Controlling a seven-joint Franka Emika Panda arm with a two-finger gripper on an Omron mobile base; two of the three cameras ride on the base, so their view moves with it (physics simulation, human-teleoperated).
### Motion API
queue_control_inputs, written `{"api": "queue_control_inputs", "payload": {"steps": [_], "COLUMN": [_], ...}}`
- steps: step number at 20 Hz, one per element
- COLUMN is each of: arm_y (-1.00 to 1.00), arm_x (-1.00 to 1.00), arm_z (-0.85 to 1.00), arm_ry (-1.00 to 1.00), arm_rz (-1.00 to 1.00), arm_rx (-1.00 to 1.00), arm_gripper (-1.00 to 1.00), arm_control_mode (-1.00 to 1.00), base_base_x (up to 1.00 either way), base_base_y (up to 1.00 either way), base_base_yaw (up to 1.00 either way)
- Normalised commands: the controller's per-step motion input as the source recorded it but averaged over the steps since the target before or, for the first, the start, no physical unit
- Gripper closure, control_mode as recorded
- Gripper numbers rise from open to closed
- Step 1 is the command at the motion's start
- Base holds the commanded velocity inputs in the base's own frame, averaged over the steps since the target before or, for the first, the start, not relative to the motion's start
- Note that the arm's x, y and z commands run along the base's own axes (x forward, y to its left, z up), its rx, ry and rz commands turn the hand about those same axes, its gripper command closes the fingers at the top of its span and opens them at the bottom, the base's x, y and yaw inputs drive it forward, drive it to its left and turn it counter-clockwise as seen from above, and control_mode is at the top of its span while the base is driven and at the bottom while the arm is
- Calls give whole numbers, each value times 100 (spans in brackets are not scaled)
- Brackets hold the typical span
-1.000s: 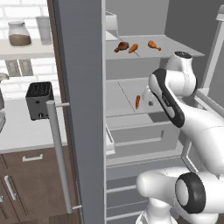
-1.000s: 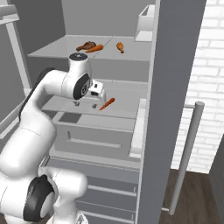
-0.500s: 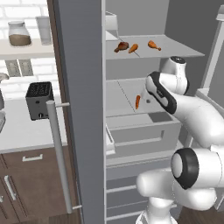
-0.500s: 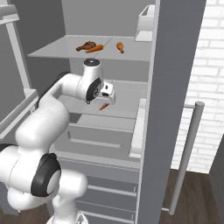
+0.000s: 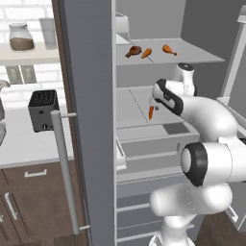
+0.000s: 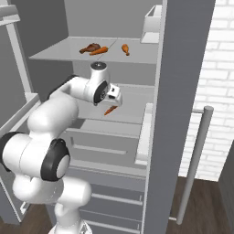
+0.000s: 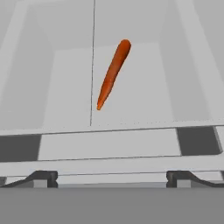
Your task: Place one carrot and one chicken drumstick in each tupperware on the nearby counter, to pack two identical lunches.
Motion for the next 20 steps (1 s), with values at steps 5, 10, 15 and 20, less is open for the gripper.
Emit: {"api": "queue_control_inputs", "payload": {"steps": [5,10,15,20], "arm_y": [8,0,0,6], "arm_x": [45,18,43,45], "arm_z": [-38,-40,-24,-12], "arm_ry": [0,-5,-3,0], "arm_rz": [-3,0,0,0], "arm_rx": [0,0,0,0], "arm_gripper": [-100,-100,-100,-100], "arm_control_mode": [-100,-100,-100,-100], "base_base_x": [0,0,0,0], "base_base_y": [0,0,0,0], "base_base_yaw": [0,0,0,0]}}
